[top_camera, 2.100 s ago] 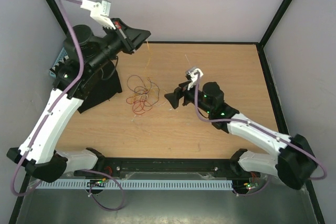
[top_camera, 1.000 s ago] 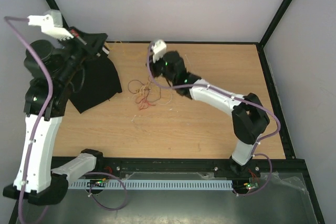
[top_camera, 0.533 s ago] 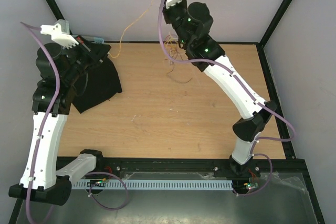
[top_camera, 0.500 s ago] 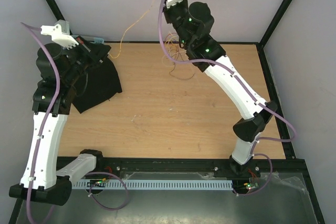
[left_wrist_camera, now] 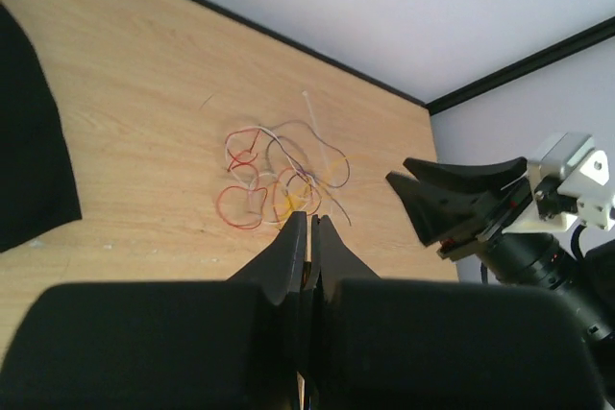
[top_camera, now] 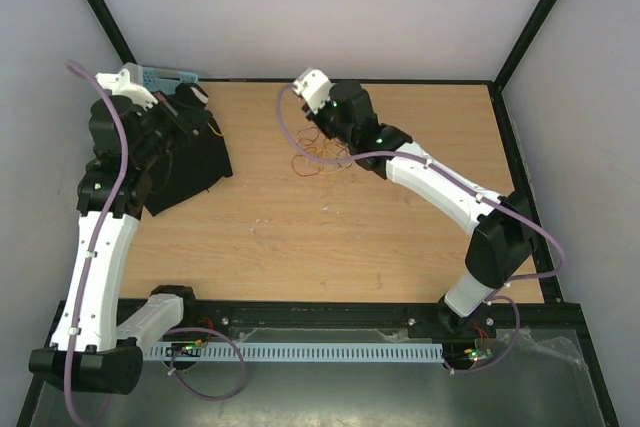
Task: Zip-tie the wires
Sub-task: Untie the cable at the center of the board.
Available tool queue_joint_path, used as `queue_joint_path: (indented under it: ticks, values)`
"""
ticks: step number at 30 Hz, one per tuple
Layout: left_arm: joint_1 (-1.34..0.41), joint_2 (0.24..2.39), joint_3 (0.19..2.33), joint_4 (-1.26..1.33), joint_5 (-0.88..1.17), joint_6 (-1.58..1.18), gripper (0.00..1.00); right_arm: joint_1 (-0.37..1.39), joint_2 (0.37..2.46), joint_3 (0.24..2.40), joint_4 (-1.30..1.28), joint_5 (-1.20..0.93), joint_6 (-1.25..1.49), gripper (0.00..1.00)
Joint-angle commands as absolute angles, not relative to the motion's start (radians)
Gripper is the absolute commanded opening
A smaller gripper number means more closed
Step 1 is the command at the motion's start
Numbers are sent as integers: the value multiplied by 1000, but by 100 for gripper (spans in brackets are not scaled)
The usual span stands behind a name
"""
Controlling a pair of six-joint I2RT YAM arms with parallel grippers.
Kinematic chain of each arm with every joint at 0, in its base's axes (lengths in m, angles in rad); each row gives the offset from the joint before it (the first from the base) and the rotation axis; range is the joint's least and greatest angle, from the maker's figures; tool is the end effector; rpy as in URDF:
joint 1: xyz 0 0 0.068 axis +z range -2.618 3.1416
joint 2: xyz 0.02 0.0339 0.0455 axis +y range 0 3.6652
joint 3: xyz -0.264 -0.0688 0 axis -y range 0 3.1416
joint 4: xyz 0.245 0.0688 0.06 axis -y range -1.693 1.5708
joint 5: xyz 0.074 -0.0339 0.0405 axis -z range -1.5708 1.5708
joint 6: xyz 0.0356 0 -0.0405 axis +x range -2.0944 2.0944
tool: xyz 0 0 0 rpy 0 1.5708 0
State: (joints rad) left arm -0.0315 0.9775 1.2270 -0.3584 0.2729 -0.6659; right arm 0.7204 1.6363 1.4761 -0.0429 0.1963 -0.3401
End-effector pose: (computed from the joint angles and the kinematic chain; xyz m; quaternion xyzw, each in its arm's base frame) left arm 0.2022 -0.0160 0.4393 -0.1438 0.7291 -0.3212 0.5870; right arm 0.3017 0.2556 0.3751 -0.3367 0.6968 0.0442 0.6318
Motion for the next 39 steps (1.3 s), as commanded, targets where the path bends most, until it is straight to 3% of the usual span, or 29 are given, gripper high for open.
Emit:
queue_joint_path:
  ticks: [1, 4, 8, 31, 39]
  values:
    - [-3, 977, 1176, -337, 284, -673, 0, 724, 1576, 1413, -86, 126, -286, 49]
    - [25, 979, 1144, -337, 283, -668, 0, 723, 1556, 1384, -125, 158, -283, 64]
    - [54, 969, 1104, -343, 275, -652, 0, 713, 1529, 1356, -141, 167, -248, 74]
    - [97, 861, 905, -388, 286, -614, 0, 696, 1989, 1528, -277, 16, 196, 72]
    - [97, 856, 903, -387, 292, -617, 0, 695, 2053, 1532, -293, -65, 219, 55]
